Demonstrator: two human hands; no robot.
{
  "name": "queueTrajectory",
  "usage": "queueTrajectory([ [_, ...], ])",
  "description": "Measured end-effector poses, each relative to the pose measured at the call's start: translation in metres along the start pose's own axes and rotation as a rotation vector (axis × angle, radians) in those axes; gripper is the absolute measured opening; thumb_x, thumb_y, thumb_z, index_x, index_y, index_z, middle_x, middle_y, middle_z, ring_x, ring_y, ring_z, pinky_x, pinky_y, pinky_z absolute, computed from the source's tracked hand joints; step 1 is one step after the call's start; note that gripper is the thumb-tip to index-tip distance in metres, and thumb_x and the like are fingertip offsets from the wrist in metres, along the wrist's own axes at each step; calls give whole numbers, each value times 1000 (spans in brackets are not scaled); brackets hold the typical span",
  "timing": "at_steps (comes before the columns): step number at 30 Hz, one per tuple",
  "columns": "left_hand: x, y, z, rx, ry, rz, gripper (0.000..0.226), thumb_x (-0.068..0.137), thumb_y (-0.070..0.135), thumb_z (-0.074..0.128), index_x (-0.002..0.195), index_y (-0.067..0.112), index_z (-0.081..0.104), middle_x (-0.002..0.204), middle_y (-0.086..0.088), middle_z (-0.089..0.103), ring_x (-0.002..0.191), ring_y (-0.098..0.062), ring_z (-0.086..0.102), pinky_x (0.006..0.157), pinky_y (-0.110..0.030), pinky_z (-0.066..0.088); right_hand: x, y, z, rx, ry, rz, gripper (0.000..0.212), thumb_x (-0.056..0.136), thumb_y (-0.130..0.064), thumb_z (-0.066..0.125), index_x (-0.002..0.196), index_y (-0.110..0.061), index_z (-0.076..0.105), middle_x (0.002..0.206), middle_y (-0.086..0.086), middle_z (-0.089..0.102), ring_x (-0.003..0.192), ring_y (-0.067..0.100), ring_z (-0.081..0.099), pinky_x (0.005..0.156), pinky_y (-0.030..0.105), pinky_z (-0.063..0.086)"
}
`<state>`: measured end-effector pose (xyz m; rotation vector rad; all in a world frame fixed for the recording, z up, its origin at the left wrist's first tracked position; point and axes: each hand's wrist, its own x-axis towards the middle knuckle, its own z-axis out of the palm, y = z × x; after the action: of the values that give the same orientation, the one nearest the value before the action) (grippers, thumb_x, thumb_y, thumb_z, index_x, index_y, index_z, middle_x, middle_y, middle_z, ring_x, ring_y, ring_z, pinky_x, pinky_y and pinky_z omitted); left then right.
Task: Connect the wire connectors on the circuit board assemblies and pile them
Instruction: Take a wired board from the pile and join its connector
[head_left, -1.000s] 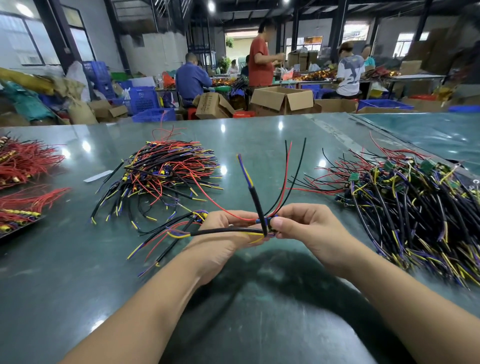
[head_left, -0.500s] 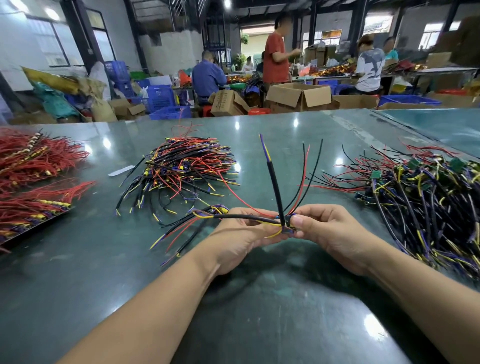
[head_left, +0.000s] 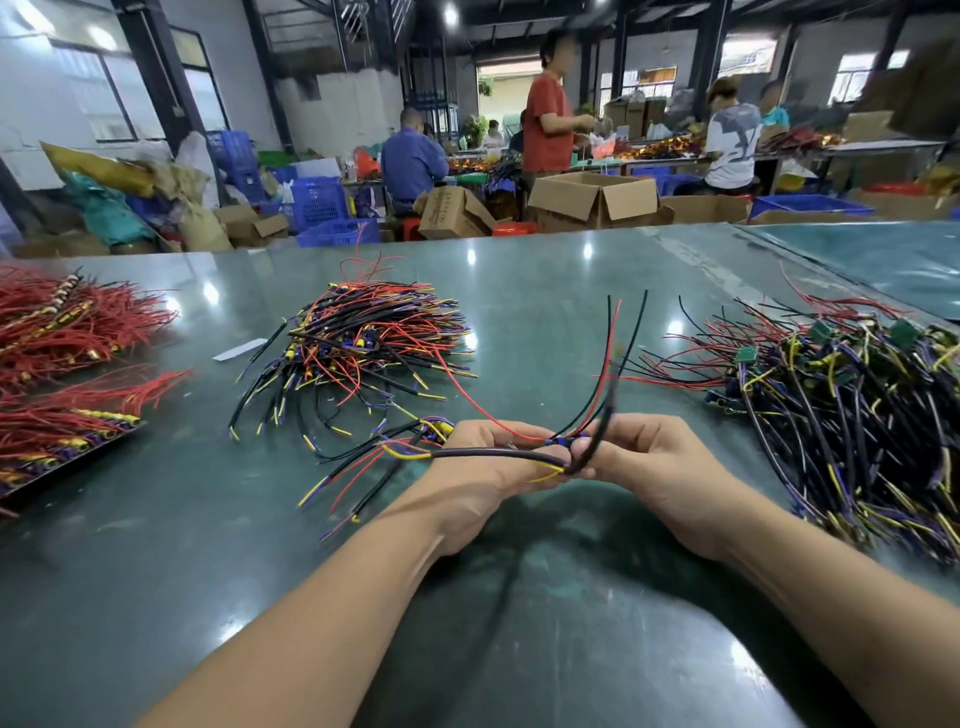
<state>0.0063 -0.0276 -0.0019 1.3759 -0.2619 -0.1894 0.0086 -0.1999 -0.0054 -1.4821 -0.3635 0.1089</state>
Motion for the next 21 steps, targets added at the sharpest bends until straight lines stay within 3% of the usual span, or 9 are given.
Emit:
queueTrajectory([
  [5, -3, 2, -4, 42, -115, 16, 17, 70, 5, 77, 86, 10, 77, 87, -13, 73, 88, -28, 69, 88, -33, 55, -3, -4, -4, 23, -50, 30, 36, 69, -20, 69, 91, 9, 67, 91, 24, 68, 81, 24, 59, 76, 22, 52],
  [7, -5, 2, -4, 30, -129, 20, 14, 74, 6, 72, 84, 12, 78, 86, -10, 74, 88, -26, 70, 84, -31, 56, -3, -3, -3, 25, -58, 32, 38, 71, -19, 68, 94, 12, 65, 95, 27, 67, 84, 24, 59, 81, 28, 50],
  [9, -6, 4, -2, 7, -149, 33, 14, 76, 4, 71, 84, 13, 78, 85, -8, 74, 84, -23, 72, 77, -25, 55, -5, -3, -4, 59, -57, 37, 33, 71, -18, 67, 91, 9, 67, 97, 30, 67, 84, 25, 60, 85, 33, 49],
  [15, -3, 2, -3, -143, -56, 15, 13, 78, -2, 65, 83, 5, 75, 85, -13, 73, 81, -25, 71, 73, -26, 56, 0, -1, -4, 181, -53, 60, 18, 71, -18, 66, 80, -4, 74, 95, 21, 71, 84, 24, 67, 85, 31, 56],
  [21, 1, 5, -6, -167, -13, -22, 22, 78, -6, 62, 70, 8, 76, 73, -6, 72, 67, -17, 70, 67, -23, 56, 6, -2, -7, 336, 63, 102, 9, 71, -12, 64, 72, -8, 73, 73, 11, 66, 62, 14, 64, 69, 21, 57],
])
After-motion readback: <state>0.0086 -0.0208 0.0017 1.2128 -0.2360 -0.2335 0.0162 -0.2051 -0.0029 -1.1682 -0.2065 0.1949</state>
